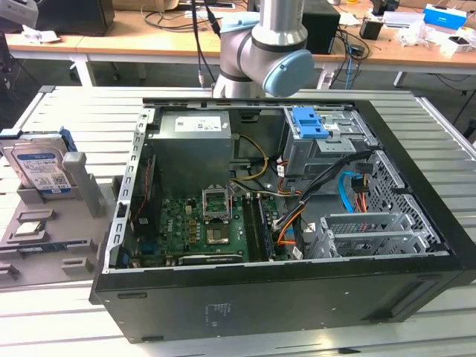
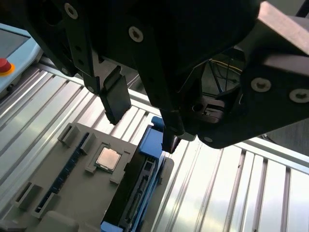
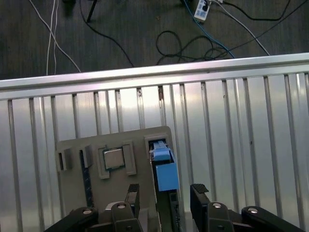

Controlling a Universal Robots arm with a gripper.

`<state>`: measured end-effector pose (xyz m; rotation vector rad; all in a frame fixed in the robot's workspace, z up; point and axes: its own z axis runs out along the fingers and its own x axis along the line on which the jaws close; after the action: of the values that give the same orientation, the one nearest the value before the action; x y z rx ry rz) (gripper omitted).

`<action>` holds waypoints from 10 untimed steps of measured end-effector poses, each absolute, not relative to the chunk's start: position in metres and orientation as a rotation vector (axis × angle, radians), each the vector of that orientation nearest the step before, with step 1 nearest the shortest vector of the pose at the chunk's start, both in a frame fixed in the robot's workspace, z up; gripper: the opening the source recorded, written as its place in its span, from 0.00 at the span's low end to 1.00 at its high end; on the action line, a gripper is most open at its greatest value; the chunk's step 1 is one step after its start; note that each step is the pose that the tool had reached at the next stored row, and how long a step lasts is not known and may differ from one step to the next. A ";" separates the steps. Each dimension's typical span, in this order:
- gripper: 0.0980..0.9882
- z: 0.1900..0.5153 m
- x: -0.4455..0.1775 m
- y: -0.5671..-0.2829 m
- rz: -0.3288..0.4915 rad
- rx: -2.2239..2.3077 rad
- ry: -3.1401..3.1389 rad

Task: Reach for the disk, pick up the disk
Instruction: 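Pick up the disk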

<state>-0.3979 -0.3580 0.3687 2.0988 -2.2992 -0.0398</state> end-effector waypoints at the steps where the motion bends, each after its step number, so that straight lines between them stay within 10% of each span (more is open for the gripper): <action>1: 0.50 0.368 -0.398 -0.358 -0.040 2.099 -2.299; 10: 0.50 0.365 -0.398 -0.358 -0.040 2.099 -2.299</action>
<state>-0.3980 -0.3579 0.3646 2.0986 -2.2993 -0.0397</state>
